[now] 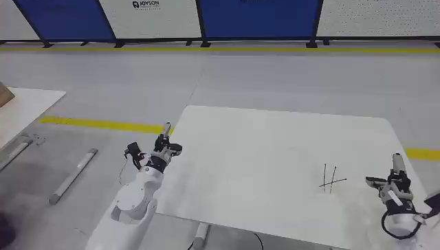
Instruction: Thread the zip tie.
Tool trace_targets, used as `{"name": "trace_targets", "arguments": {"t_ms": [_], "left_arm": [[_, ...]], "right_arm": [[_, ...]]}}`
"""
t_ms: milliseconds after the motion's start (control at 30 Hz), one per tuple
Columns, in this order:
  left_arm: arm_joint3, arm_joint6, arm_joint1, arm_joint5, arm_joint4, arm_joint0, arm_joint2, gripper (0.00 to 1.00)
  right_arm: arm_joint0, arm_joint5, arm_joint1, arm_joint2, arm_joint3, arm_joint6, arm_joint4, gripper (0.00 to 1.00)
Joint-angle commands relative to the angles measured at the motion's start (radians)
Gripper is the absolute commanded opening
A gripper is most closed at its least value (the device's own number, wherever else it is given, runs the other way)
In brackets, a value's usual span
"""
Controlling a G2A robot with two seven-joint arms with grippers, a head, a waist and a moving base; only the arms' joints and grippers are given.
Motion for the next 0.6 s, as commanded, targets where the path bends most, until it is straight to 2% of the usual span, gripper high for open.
{"name": "trace_targets", "arguments": {"t_ms": [0,33,67,100,133,167,233,367,533,567], "left_arm": [[0.000,0.000,0.000,0.000,0.000,0.000,0.000,0.78],[0.000,0.000,0.000,0.000,0.000,0.000,0.000,1.00],[0.000,0.000,0.000,0.000,0.000,0.000,0.000,0.78],[0.000,0.000,0.000,0.000,0.000,0.000,0.000,0.78],[0.000,0.000,0.000,0.000,0.000,0.000,0.000,1.00],[0.000,0.000,0.000,0.000,0.000,0.000,0.000,1.00],[0.000,0.000,0.000,0.000,0.000,0.000,0.000,1.00],[0.000,0.000,0.000,0.000,0.000,0.000,0.000,1.00],[0.000,0.000,0.000,0.000,0.000,0.000,0.000,1.00],[0.000,0.000,0.000,0.000,0.000,0.000,0.000,1.00]], "right_arm": [[0.000,0.000,0.000,0.000,0.000,0.000,0.000,0.78],[0.000,0.000,0.000,0.000,0.000,0.000,0.000,0.78],[0.000,0.000,0.000,0.000,0.000,0.000,0.000,1.00],[0.000,0.000,0.000,0.000,0.000,0.000,0.000,1.00],[0.001,0.001,0.000,0.001,0.002,0.000,-0.002,1.00],[0.006,0.007,0.000,0.003,0.007,0.010,-0.006,1.00],[0.017,0.017,0.007,0.015,0.018,0.134,-0.023,1.00],[0.033,0.023,0.021,0.099,0.028,0.277,-0.023,1.00],[0.046,0.037,0.048,0.193,0.016,0.575,-0.072,1.00],[0.054,0.040,0.052,0.218,0.029,0.595,-0.078,1.00]]}}
